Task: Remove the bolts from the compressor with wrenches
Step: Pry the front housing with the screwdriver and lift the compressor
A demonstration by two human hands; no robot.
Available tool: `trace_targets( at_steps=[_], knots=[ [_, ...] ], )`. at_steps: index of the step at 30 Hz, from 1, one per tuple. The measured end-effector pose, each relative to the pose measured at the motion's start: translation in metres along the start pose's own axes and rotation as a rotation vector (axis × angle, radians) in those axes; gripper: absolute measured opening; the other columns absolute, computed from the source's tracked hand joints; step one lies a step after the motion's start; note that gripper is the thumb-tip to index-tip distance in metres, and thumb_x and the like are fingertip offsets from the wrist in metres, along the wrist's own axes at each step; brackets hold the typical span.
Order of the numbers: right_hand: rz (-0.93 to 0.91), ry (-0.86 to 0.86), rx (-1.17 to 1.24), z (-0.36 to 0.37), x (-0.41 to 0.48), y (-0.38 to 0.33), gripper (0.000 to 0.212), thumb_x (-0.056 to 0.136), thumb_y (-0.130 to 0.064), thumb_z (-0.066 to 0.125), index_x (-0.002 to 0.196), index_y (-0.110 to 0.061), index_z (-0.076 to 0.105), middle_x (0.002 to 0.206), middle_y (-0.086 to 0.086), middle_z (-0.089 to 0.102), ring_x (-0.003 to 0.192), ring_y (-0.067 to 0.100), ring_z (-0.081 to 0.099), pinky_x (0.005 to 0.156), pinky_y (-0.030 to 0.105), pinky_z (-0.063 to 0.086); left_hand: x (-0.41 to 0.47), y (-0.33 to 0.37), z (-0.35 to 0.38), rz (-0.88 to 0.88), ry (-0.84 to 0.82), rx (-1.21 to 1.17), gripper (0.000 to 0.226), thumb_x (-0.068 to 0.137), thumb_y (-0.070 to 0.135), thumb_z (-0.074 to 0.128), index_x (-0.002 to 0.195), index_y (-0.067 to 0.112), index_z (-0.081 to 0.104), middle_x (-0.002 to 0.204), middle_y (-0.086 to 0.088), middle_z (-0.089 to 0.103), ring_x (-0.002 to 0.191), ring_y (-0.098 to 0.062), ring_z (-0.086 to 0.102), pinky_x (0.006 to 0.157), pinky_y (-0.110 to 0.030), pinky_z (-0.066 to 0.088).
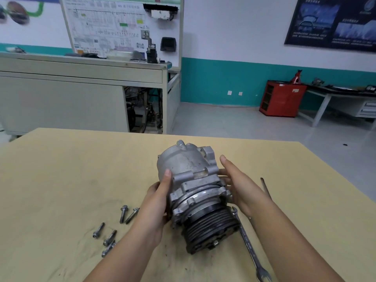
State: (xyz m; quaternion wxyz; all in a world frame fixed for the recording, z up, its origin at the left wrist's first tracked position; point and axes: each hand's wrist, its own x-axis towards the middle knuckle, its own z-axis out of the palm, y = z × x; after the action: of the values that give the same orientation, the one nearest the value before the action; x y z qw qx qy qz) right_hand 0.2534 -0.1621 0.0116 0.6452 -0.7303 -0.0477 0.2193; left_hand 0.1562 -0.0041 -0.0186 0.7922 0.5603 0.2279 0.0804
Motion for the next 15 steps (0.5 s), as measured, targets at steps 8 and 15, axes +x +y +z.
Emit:
trace_targets(
  at_steps=[8,15],
  knots=[
    [0.044,-0.209,0.281,0.011,0.005,0.014,0.058,0.070,-0.065,0.061,0.102,-0.019,0.074,0.107,0.011,0.071,0.098,0.027,0.068,0.085,0.038,0.053,0.010,0.017,0.017,-0.112,-0.082,-0.160,0.077,0.062,0.062,0.067,0.115,0.007,0.062,0.098,-0.015,0.073,0.086,-0.030,0.072,0.066,-0.035,0.057],
    [-0.037,-0.181,0.311,0.016,0.000,0.018,0.066,0.068,-0.060,0.062,0.110,-0.010,0.069,0.107,0.018,0.070,0.099,0.035,0.066,0.093,0.046,0.050,0.016,0.008,0.017,-0.059,-0.081,-0.188,0.073,0.066,0.053,0.070,0.121,0.005,0.057,0.102,-0.016,0.072,0.090,-0.033,0.070,0.068,-0.037,0.056]
  ],
)
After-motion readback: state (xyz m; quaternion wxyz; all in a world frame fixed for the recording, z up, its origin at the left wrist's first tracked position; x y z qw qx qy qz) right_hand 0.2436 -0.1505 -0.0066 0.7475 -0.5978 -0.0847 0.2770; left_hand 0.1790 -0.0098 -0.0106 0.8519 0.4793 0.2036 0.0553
